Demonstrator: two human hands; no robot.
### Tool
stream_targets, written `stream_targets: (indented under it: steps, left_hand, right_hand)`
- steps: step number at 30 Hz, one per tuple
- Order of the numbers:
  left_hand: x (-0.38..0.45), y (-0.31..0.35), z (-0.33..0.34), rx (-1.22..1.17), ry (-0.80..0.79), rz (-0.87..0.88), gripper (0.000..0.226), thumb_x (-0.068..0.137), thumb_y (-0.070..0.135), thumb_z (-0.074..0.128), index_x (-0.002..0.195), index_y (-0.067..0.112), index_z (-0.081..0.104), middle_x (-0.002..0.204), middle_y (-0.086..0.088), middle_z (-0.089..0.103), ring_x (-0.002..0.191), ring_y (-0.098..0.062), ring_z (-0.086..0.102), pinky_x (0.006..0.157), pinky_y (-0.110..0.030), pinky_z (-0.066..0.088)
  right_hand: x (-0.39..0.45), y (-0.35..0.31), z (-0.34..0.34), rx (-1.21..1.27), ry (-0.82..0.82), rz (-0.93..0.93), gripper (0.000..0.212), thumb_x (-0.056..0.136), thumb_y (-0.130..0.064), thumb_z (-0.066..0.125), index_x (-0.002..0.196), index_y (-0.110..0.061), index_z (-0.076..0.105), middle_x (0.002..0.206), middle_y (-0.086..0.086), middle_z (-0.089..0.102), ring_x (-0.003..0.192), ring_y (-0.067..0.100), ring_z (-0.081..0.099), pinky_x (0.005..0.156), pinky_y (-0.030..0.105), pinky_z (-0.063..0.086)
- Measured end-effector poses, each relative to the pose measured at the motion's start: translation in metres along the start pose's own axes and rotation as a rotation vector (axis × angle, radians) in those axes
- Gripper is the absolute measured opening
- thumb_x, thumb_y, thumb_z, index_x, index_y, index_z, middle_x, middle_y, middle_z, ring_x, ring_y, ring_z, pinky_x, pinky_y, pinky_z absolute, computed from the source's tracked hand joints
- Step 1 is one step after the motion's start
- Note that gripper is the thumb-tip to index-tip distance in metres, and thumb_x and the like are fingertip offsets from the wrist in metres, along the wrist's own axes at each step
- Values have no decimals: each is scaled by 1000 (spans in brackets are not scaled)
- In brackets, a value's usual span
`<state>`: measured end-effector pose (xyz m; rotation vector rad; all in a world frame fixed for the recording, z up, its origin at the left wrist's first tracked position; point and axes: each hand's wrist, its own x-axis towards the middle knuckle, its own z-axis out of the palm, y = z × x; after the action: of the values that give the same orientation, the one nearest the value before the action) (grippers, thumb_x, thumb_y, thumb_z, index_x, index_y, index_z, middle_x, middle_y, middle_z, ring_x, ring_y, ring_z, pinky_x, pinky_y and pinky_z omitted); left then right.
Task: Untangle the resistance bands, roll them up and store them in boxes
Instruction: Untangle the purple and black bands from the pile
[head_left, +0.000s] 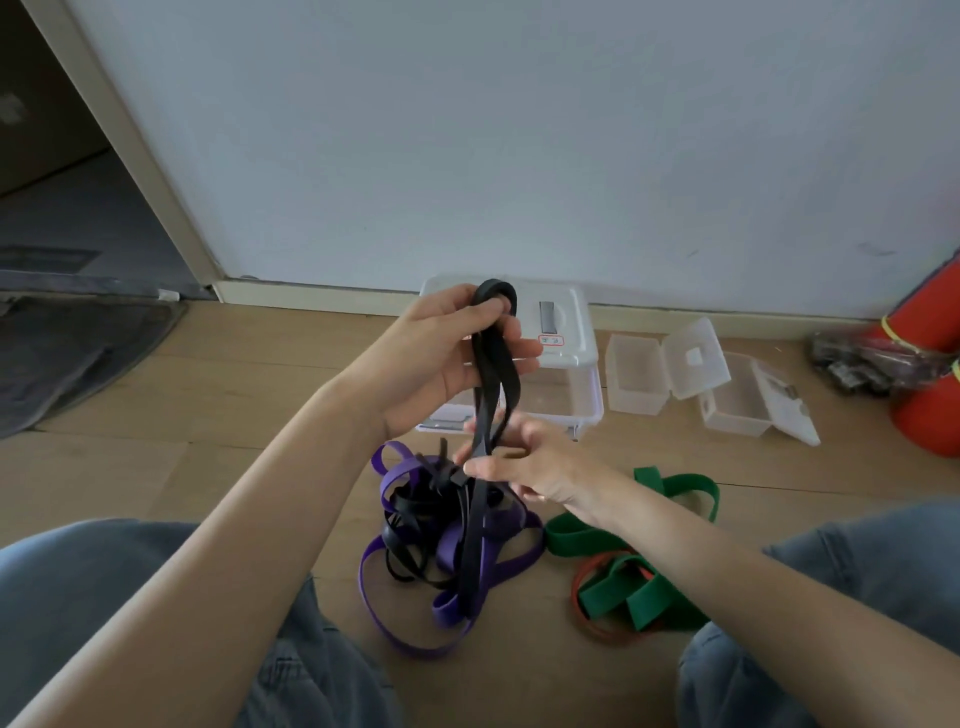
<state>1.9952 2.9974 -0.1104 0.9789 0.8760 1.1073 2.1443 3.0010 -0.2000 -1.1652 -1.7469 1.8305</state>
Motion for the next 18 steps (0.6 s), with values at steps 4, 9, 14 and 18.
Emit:
stream_targets:
  steps: [4,9,14,18]
  left_hand:
    - [3,3,-24,188,205,15,15,95,8,47,88,5,60,74,-5,71,85,-21,70,80,-34,58]
    - [8,-28,-59,512,377,-219,26,94,26,53,113,10,59,115,-9,63,103,-17,59,83,-27,50]
    - [8,-86,-24,212,-195,-354,45,84,59,49,121,36,60,131,11,57,127,-4,44,111,-31,23]
    - [10,-103,-13,52,-258,-370,52,88,61,38,109,25,69,116,3,66,116,-15,56,110,-41,28]
  right_hand:
    - [1,5,-4,-151,163,3,7,83,-10,66,78,-15,65,55,-12,58,43,-6,48,46,4,35]
    - [-6,-30,-46,277,258,-100,35,80,-9,66,112,-14,54,69,7,67,41,9,41,36,15,30]
    - [-8,-50,-47,470,234,-281,18,90,-4,55,98,-17,65,67,7,66,43,9,38,36,16,31]
    - [-5,-55,-52,640,283,-330,33,91,1,50,78,-19,73,65,4,66,42,7,43,37,16,34]
